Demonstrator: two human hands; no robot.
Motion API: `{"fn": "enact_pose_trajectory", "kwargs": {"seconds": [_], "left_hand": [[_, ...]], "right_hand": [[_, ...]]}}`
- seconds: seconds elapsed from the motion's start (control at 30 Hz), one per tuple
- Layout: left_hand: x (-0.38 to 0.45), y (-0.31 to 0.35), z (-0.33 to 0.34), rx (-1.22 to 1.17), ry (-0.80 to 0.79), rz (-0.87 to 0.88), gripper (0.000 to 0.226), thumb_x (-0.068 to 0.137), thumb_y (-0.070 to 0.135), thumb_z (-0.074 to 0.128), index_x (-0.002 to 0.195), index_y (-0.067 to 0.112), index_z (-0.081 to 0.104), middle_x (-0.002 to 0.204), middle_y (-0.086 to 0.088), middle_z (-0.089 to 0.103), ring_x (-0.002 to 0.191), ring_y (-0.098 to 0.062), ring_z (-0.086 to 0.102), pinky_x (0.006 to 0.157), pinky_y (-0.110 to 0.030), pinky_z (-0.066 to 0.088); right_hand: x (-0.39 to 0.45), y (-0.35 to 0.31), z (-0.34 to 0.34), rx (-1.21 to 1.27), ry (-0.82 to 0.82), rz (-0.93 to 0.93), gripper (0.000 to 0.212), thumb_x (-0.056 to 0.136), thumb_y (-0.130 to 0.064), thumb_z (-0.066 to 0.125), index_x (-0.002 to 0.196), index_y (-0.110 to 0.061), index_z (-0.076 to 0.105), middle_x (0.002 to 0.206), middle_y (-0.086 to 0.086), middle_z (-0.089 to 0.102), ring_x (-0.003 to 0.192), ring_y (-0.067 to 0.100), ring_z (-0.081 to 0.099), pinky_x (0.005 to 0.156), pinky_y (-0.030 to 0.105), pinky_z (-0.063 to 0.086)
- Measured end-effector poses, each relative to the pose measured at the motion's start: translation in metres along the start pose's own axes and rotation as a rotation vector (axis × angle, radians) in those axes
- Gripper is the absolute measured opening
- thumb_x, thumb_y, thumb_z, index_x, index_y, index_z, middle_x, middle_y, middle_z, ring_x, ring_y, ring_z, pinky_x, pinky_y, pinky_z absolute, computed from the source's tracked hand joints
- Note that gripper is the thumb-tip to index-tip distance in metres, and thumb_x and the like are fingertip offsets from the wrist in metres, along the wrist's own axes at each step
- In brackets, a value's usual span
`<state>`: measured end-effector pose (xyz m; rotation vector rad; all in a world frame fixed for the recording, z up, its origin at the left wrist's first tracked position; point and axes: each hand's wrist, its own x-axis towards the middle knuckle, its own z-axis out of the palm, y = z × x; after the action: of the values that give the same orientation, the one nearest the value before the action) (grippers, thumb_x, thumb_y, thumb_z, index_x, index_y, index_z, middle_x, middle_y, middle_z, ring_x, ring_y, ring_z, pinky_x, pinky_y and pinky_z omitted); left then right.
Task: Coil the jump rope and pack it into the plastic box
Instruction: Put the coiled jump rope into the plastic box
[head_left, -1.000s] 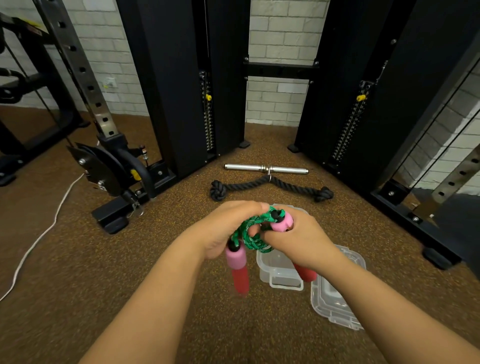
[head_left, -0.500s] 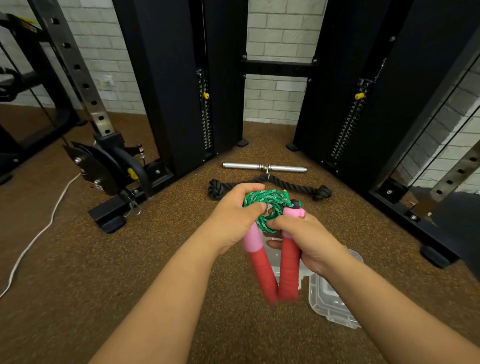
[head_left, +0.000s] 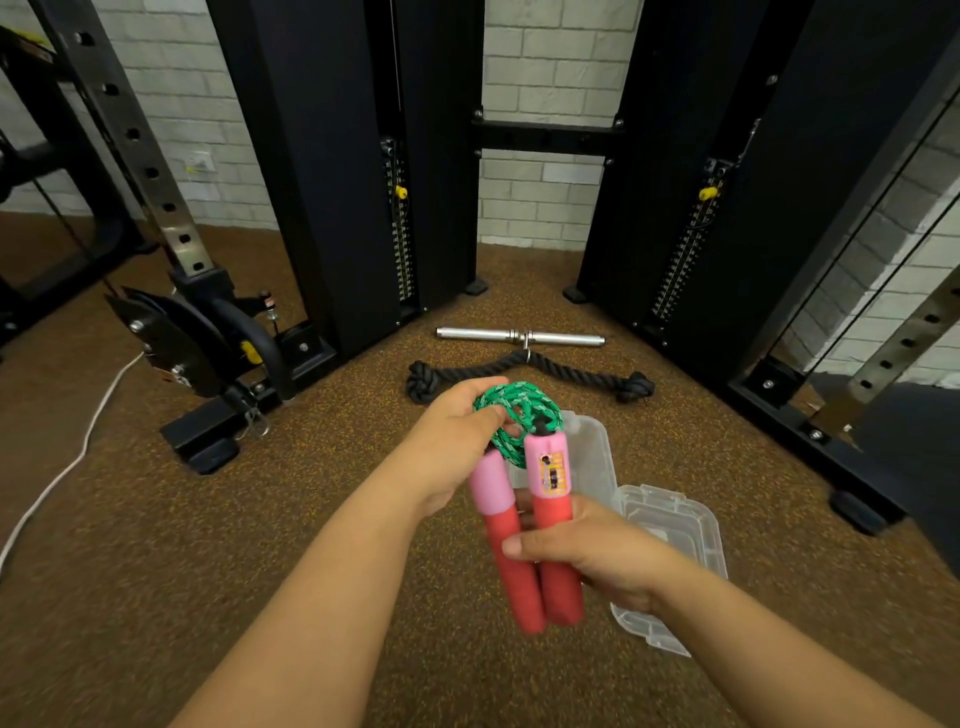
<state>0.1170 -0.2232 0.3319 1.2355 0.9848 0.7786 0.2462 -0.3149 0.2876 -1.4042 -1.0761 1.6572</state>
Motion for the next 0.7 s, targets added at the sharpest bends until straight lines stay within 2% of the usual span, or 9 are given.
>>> {"fn": "enact_pose_trajectory", "kwargs": {"seconds": [0.1, 0.17, 0.33, 0.47, 0.57, 0.7], "left_hand": [[0.008, -0.013, 0.006, 0.027, 0.009, -0.043, 0.034, 0.096, 0.002, 0.044, 0.125, 0.014, 0.054, 0.112, -0.009, 0.065, 0.096, -0.018, 0.064, 0.078, -0.025, 0.054], [0.015, -0.025, 0.007, 0.037, 0.031, -0.083, 0.034, 0.095, 0.003, 0.045, 0.126, 0.012, 0.056, 0.117, -0.009, 0.065, 0.104, -0.022, 0.064, 0.086, -0.032, 0.053], [0.036, -0.041, 0.01, -0.077, 0.021, -0.183, 0.03, 0.092, -0.001, 0.048, 0.119, 0.005, 0.061, 0.112, -0.014, 0.069, 0.099, -0.024, 0.064, 0.085, -0.035, 0.051], [0.065, -0.052, 0.021, -0.176, -0.002, -0.231, 0.031, 0.092, -0.006, 0.045, 0.118, 0.003, 0.06, 0.11, -0.018, 0.068, 0.096, -0.025, 0.063, 0.084, -0.034, 0.051], [0.094, -0.062, 0.033, -0.167, -0.005, -0.241, 0.032, 0.092, -0.007, 0.045, 0.119, 0.001, 0.06, 0.11, -0.02, 0.067, 0.093, -0.025, 0.062, 0.08, -0.031, 0.051], [0.136, -0.081, 0.05, -0.088, -0.016, -0.237, 0.034, 0.092, -0.007, 0.044, 0.119, 0.004, 0.06, 0.108, -0.017, 0.067, 0.092, -0.023, 0.062, 0.081, -0.031, 0.052]], "right_hand": [[0.004, 0.011, -0.006, -0.009, 0.038, 0.021, 0.05, 0.061, -0.01, 0.073, 0.109, 0.001, 0.064, 0.115, 0.026, 0.066, 0.094, 0.023, 0.061, 0.097, 0.041, 0.048], [0.009, 0.017, -0.009, -0.067, 0.043, 0.053, 0.052, 0.059, -0.011, 0.075, 0.108, 0.004, 0.064, 0.11, 0.026, 0.067, 0.09, 0.022, 0.061, 0.092, 0.038, 0.051], [0.032, 0.025, -0.029, -0.145, 0.086, 0.117, 0.057, 0.055, -0.015, 0.076, 0.105, 0.006, 0.063, 0.085, 0.01, 0.064, 0.079, 0.02, 0.059, 0.082, 0.037, 0.053], [0.057, 0.032, -0.051, -0.149, 0.14, 0.119, 0.057, 0.052, -0.017, 0.076, 0.104, 0.004, 0.064, 0.082, 0.009, 0.063, 0.075, 0.02, 0.058, 0.077, 0.037, 0.052], [0.073, 0.041, -0.069, -0.083, 0.201, 0.116, 0.048, 0.056, -0.009, 0.074, 0.1, 0.006, 0.065, 0.076, 0.007, 0.065, 0.068, 0.016, 0.06, 0.068, 0.029, 0.054], [0.097, 0.056, -0.094, -0.047, 0.302, 0.104, 0.024, 0.072, 0.006, 0.07, 0.094, 0.001, 0.062, 0.074, 0.007, 0.062, 0.058, 0.009, 0.058, 0.053, 0.016, 0.049]]}}
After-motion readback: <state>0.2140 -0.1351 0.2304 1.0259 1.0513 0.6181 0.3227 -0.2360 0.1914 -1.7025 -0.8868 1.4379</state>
